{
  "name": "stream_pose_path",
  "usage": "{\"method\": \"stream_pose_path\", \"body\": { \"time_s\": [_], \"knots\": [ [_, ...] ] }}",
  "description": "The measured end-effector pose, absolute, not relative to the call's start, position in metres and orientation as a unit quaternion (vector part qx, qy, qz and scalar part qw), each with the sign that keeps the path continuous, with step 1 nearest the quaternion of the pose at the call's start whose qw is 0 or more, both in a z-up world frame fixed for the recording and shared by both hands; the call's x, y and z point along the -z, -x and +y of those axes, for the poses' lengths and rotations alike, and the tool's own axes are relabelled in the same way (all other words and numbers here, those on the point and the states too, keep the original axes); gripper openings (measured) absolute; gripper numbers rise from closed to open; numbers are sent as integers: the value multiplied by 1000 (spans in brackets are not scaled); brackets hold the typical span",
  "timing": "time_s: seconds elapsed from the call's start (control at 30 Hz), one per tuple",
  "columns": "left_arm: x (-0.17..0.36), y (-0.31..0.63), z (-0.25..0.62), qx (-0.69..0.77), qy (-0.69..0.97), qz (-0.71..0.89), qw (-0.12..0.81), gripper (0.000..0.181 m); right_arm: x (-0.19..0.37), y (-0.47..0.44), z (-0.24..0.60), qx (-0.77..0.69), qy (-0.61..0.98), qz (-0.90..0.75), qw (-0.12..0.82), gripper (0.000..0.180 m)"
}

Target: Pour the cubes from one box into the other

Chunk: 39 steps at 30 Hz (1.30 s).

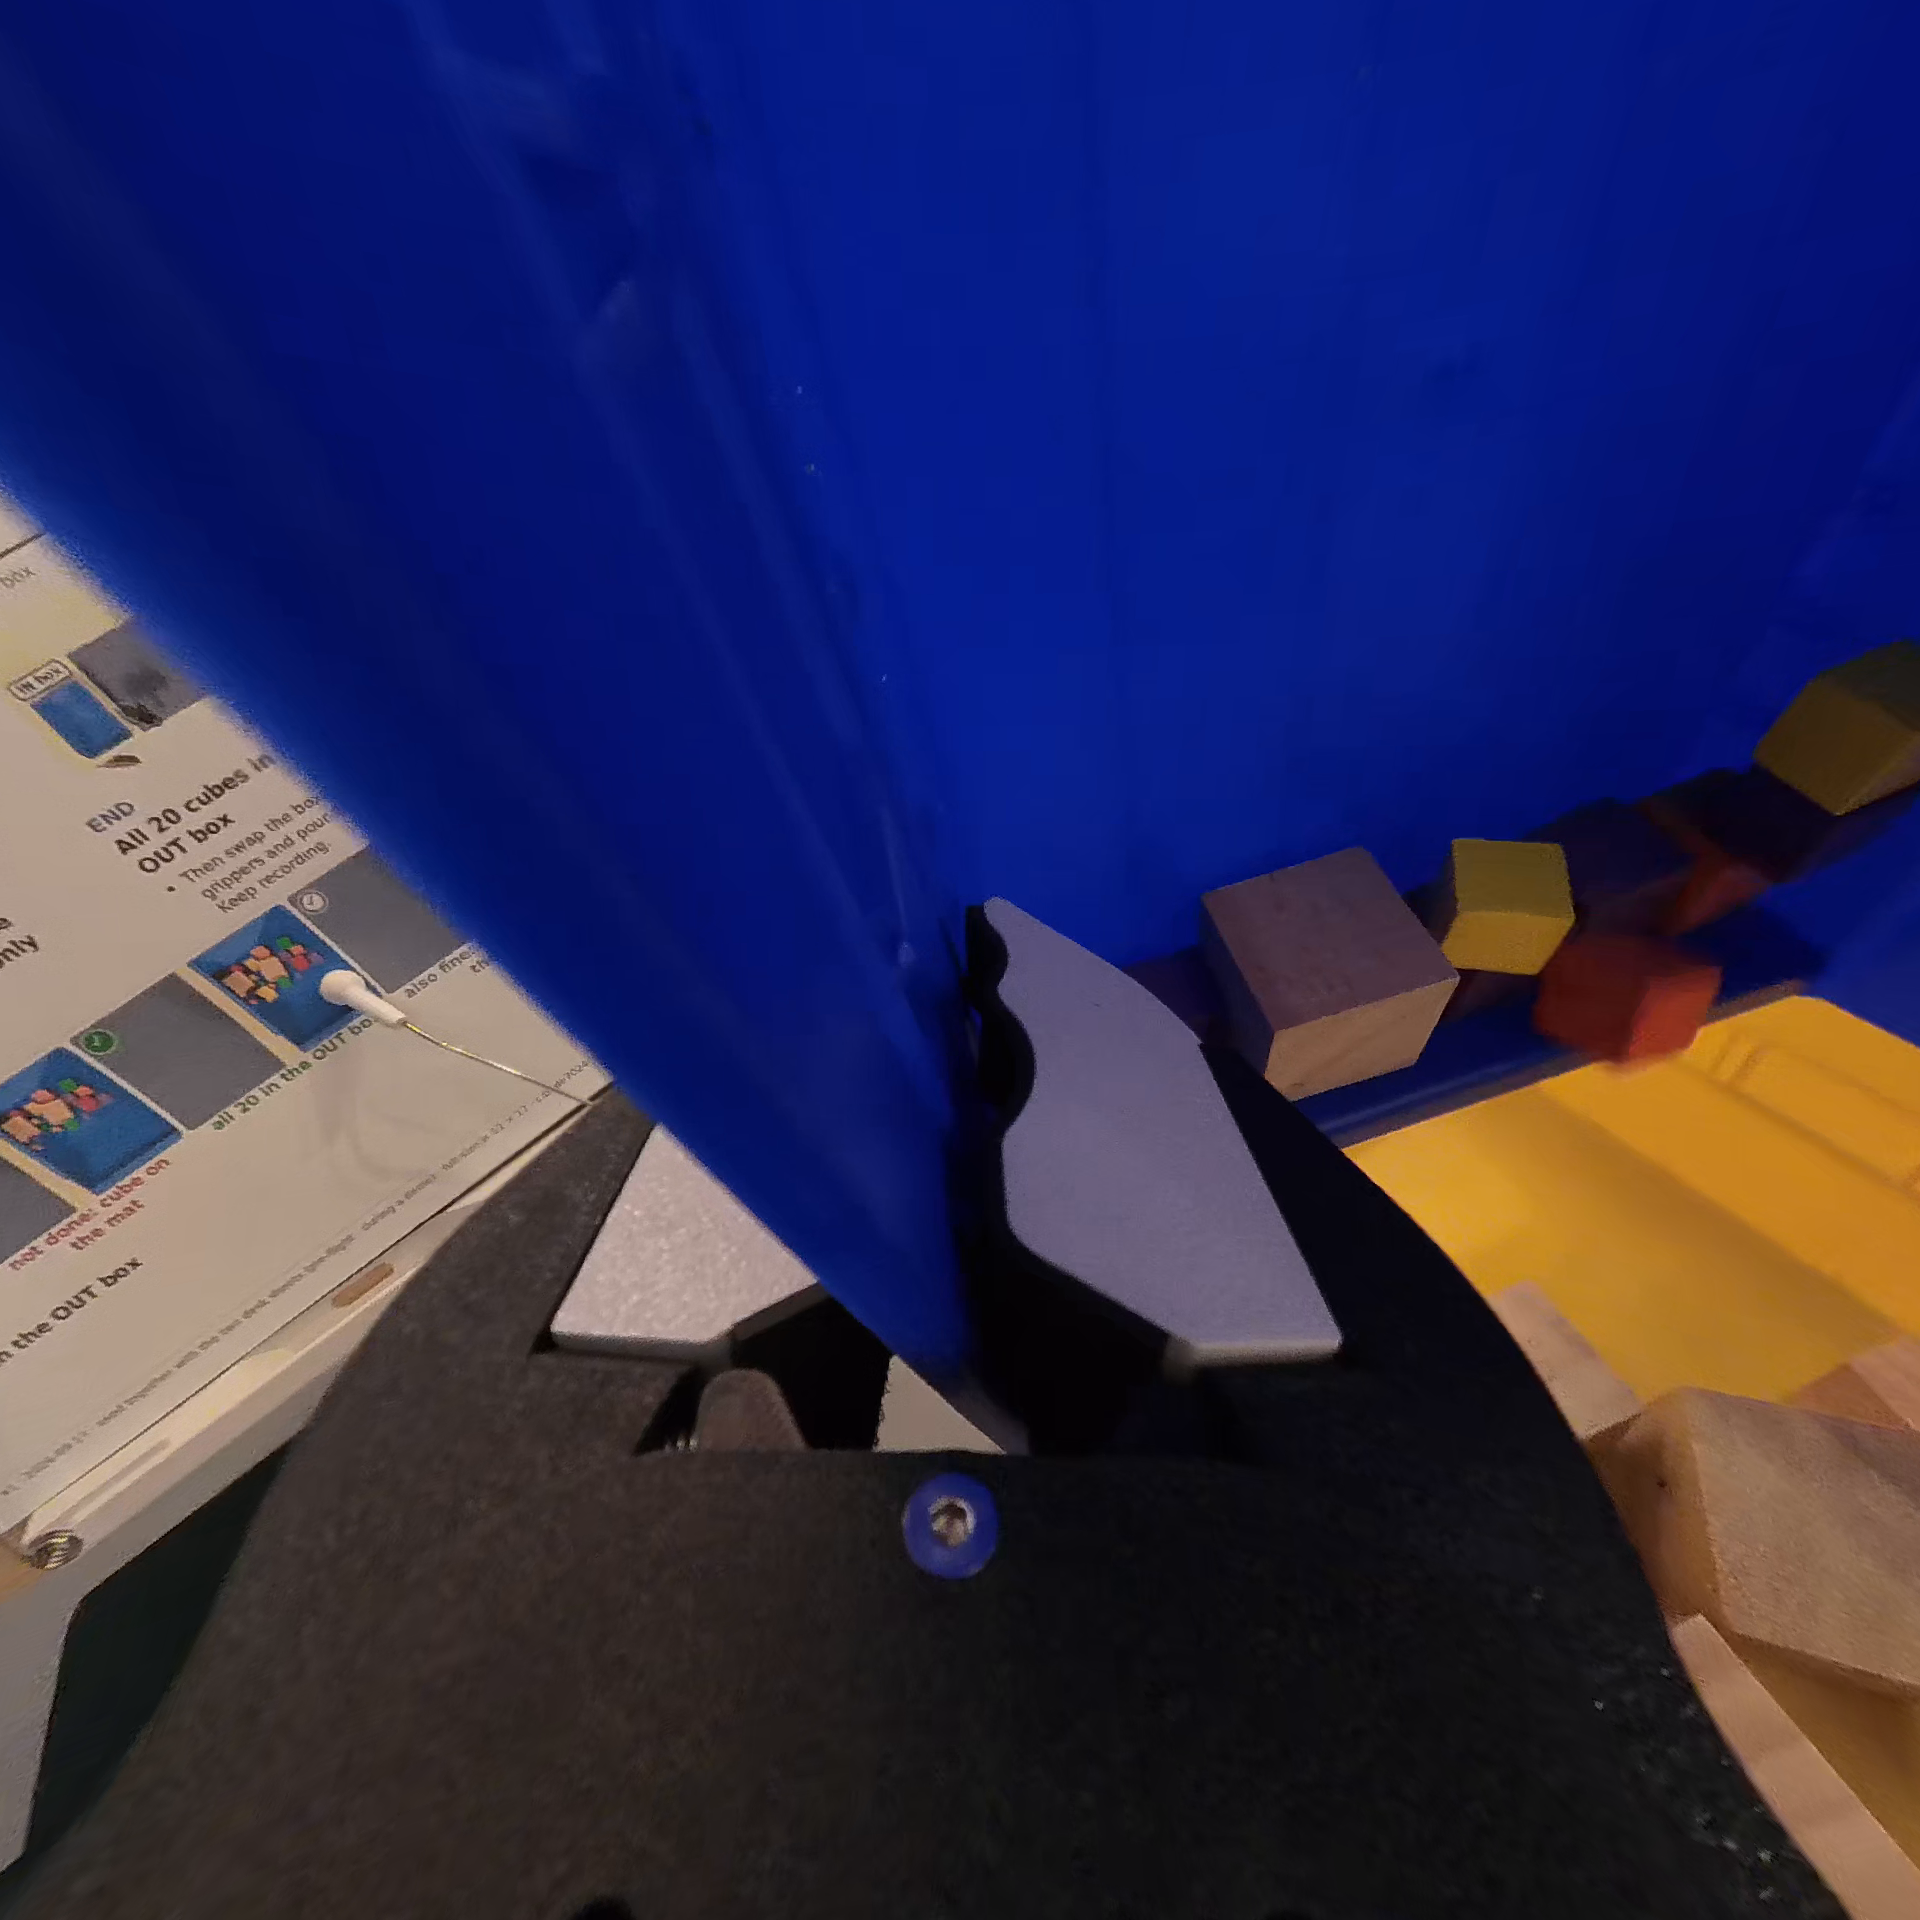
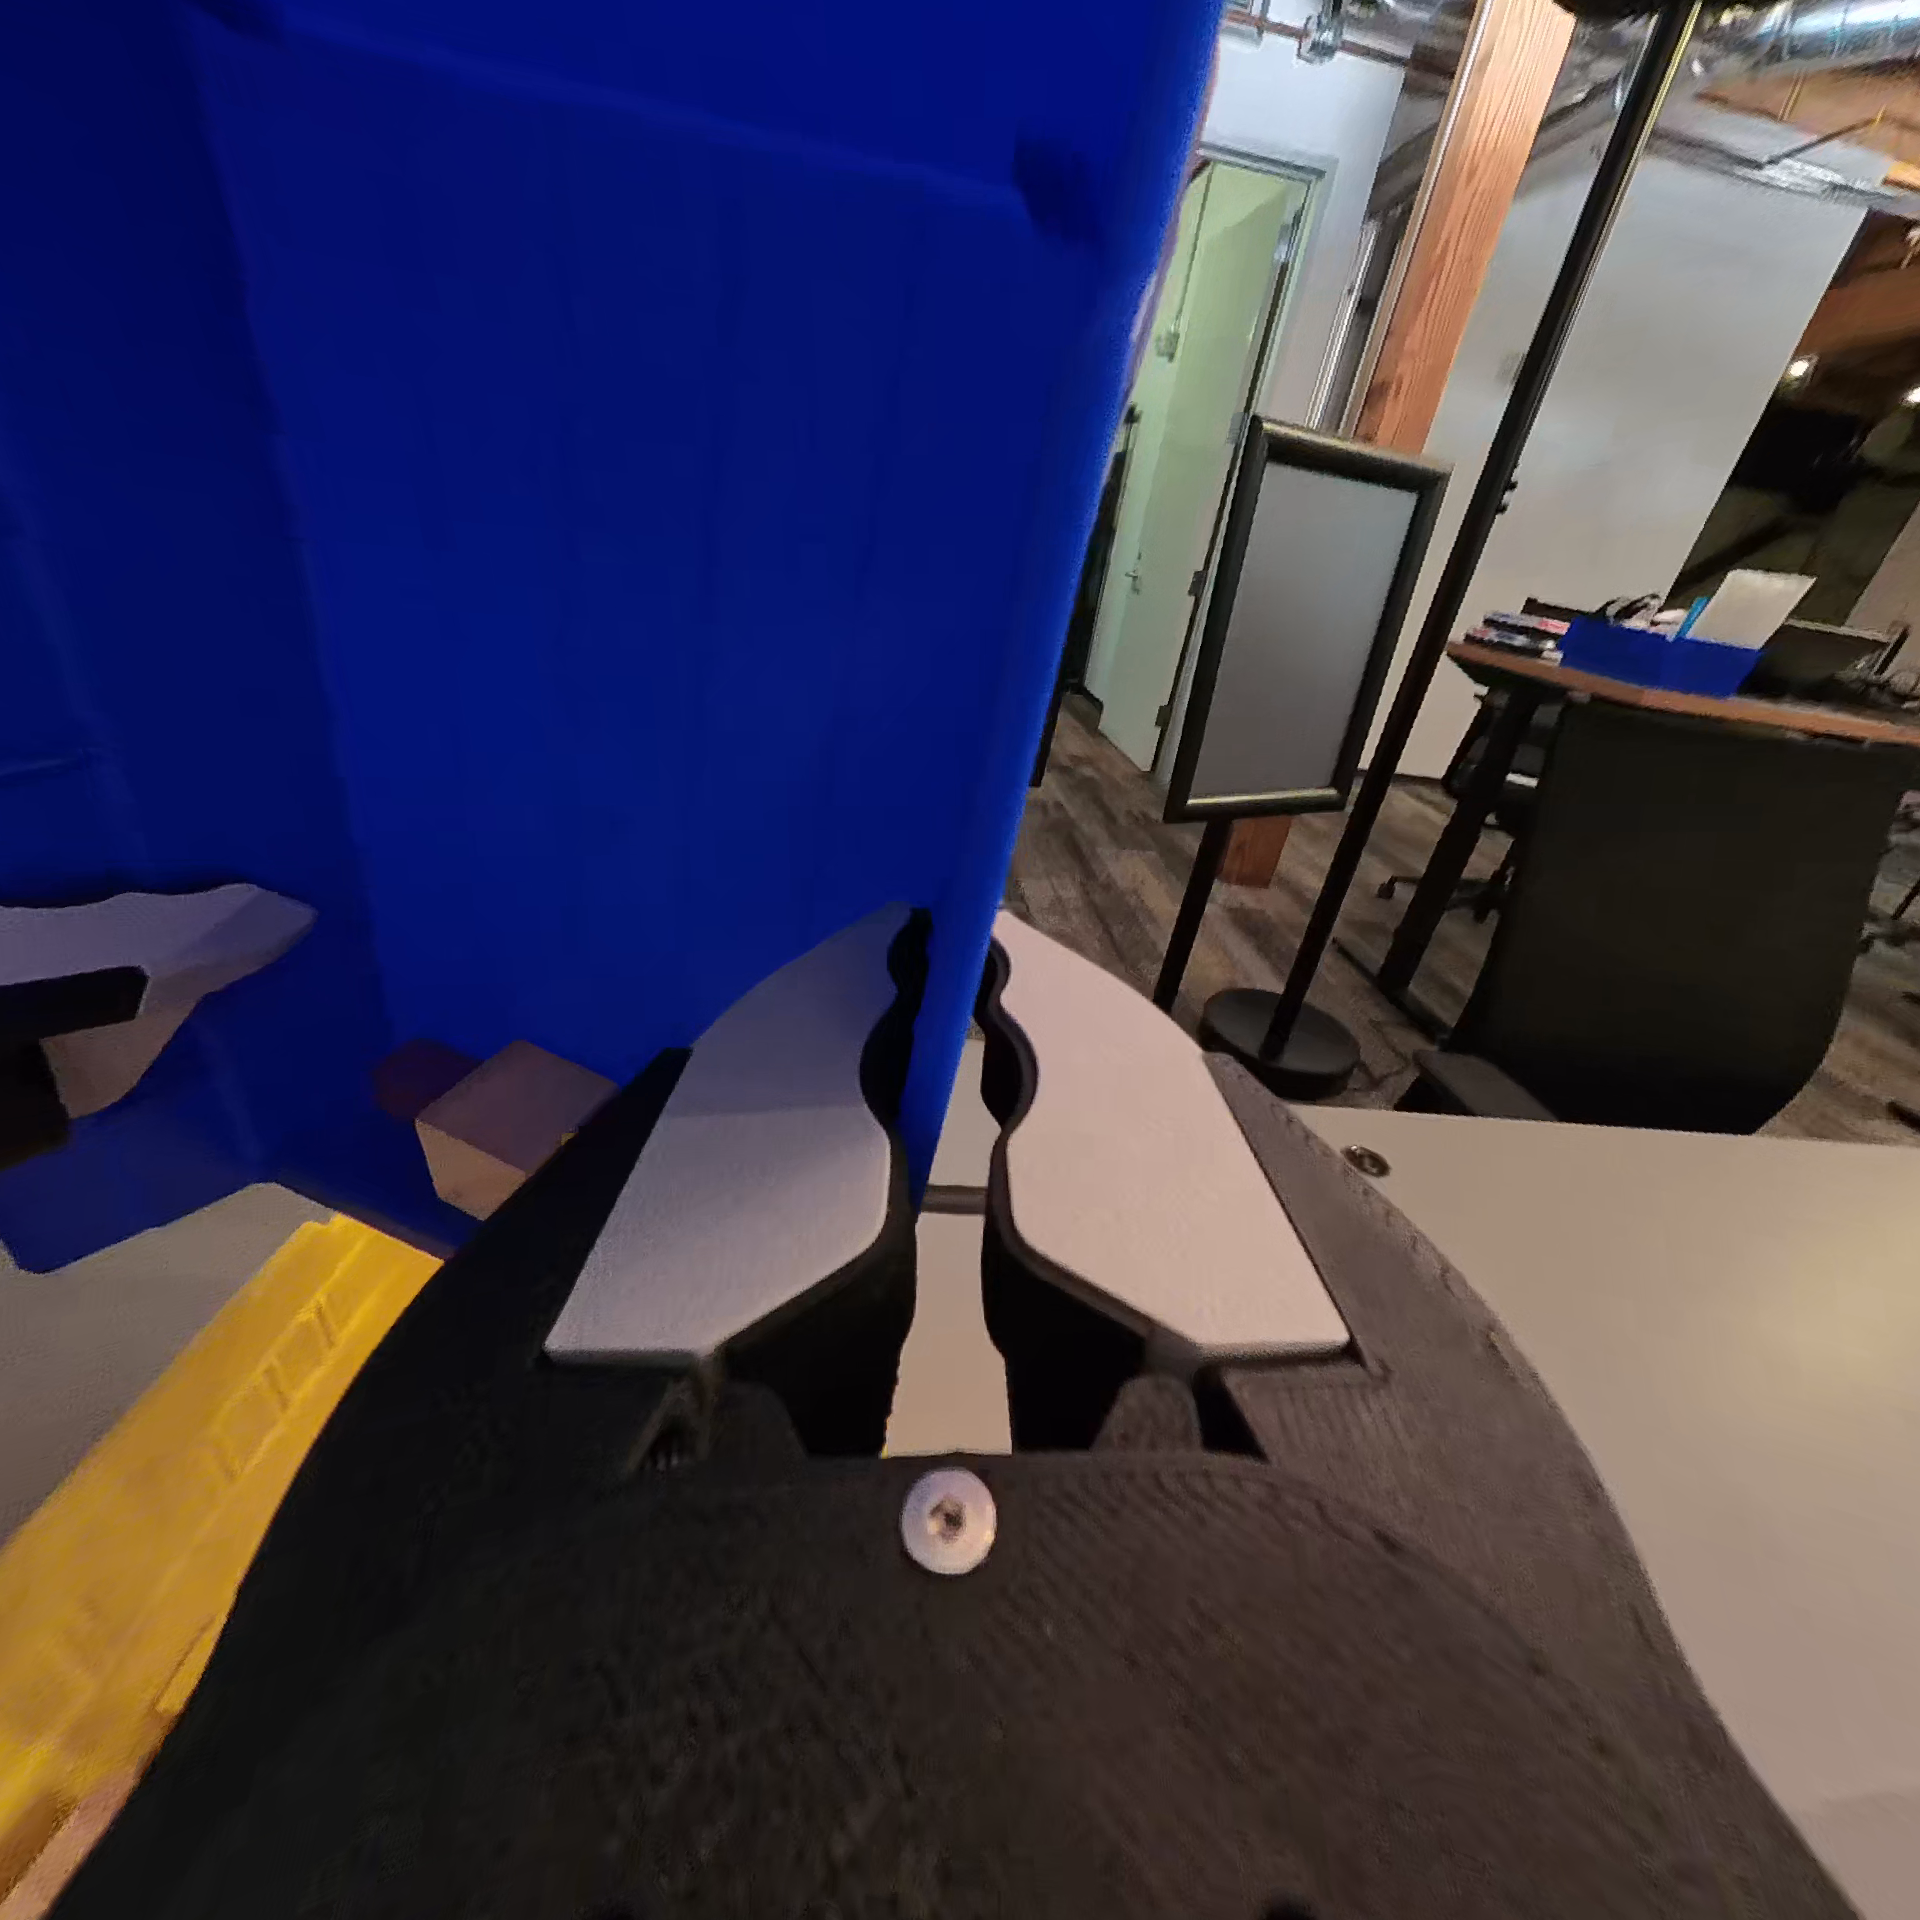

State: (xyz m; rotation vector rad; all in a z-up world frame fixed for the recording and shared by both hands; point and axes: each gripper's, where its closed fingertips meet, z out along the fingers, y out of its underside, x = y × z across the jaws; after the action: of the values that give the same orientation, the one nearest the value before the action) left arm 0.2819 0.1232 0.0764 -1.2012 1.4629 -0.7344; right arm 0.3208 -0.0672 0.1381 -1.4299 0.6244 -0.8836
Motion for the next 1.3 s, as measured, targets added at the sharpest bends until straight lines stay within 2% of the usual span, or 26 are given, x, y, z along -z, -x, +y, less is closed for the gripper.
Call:
{"method": "stream_pose_path", "body": {
  "time_s": [1.3],
  "knots": [
    [-82,-273,127,323,486,595,553,5,-150,-304,-64,425,601,223,639,8]
  ]
}}
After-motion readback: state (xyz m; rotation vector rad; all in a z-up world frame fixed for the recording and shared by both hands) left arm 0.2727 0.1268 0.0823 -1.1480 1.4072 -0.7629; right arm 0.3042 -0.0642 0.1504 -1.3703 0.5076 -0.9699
